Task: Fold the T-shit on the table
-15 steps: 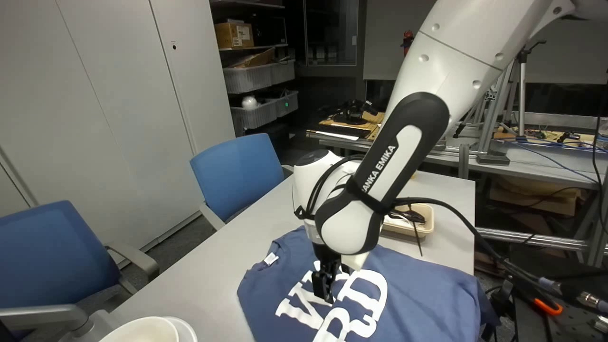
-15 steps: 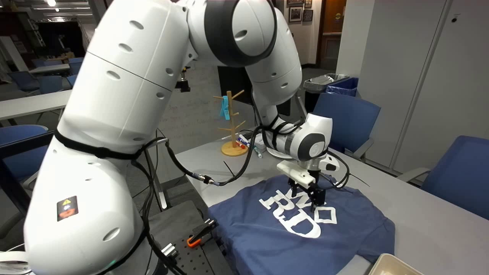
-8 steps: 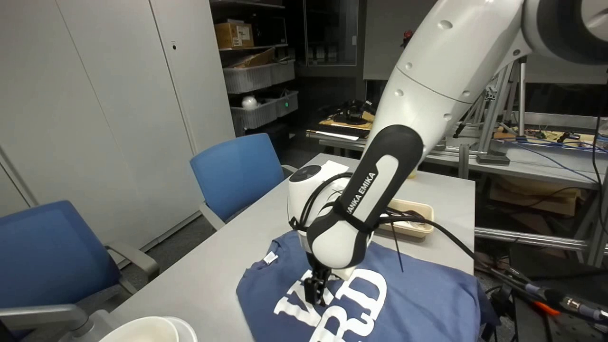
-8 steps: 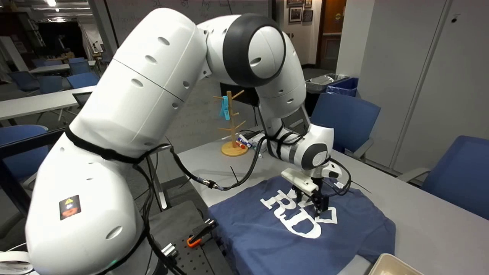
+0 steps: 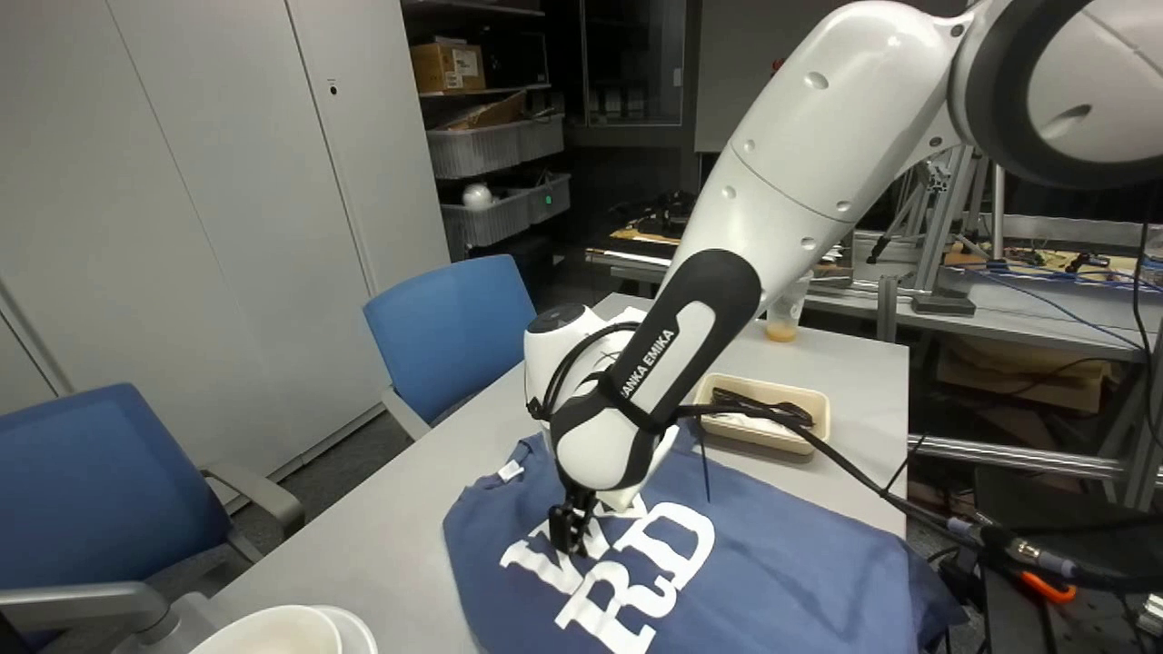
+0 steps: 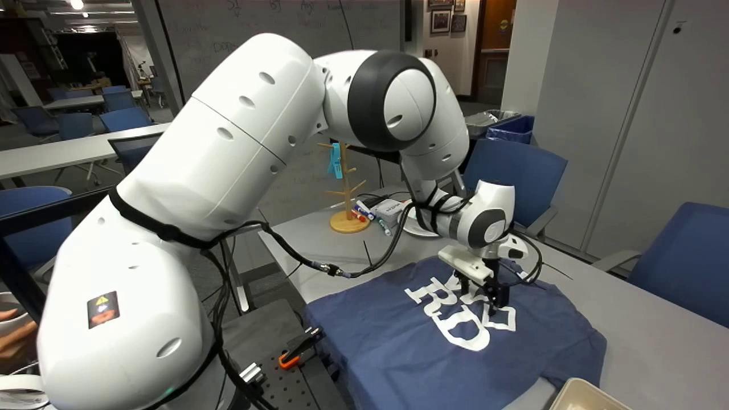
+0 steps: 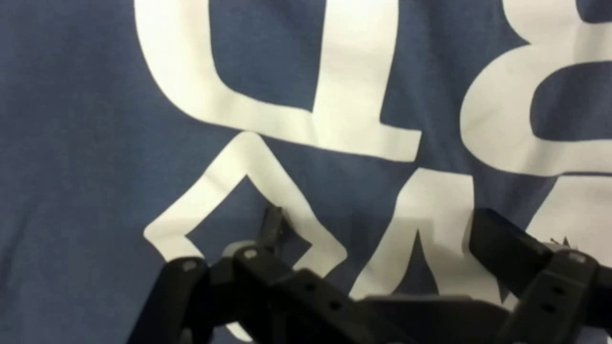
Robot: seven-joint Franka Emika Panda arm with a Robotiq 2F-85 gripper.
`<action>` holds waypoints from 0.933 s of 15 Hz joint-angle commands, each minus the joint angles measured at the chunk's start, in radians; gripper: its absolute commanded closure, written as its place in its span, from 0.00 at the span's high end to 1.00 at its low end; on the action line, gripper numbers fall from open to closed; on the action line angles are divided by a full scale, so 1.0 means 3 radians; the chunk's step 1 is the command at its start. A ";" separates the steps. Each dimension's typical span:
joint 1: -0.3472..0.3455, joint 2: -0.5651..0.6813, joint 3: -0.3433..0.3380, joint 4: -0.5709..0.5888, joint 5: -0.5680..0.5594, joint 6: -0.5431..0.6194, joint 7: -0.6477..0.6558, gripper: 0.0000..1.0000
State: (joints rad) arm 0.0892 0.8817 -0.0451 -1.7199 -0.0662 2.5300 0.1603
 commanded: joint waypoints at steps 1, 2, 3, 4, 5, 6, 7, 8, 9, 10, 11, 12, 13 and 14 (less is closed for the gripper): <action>-0.0063 0.0326 0.0028 0.0636 0.0098 -0.0335 -0.0025 1.00; -0.0107 0.0394 0.0064 0.0797 0.0129 -0.0459 -0.0068 1.00; -0.0126 0.0460 0.0076 0.0941 0.0153 -0.0564 -0.0070 1.00; -0.0156 0.0498 0.0101 0.1052 0.0191 -0.0665 -0.0086 1.00; -0.0173 0.0505 0.0114 0.1110 0.0208 -0.0738 -0.0093 1.00; -0.0180 0.0496 0.0117 0.1138 0.0222 -0.0796 -0.0086 1.00; -0.0182 0.0466 0.0109 0.1109 0.0223 -0.0807 -0.0088 1.00; -0.0191 0.0445 0.0108 0.1099 0.0213 -0.0815 -0.0108 1.00; -0.0209 0.0404 0.0124 0.1054 0.0200 -0.0807 -0.0174 1.00; -0.0215 0.0381 0.0129 0.1035 0.0189 -0.0808 -0.0216 1.00; -0.0242 0.0323 0.0160 0.0961 0.0210 -0.0801 -0.0271 1.00; -0.0251 0.0268 0.0168 0.0878 0.0215 -0.0781 -0.0290 1.00; -0.0267 0.0214 0.0184 0.0790 0.0224 -0.0769 -0.0312 1.00; -0.0272 0.0160 0.0184 0.0692 0.0223 -0.0735 -0.0309 1.00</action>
State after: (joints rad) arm 0.0310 0.9867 -0.0126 -1.4404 -0.0278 2.3186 0.1104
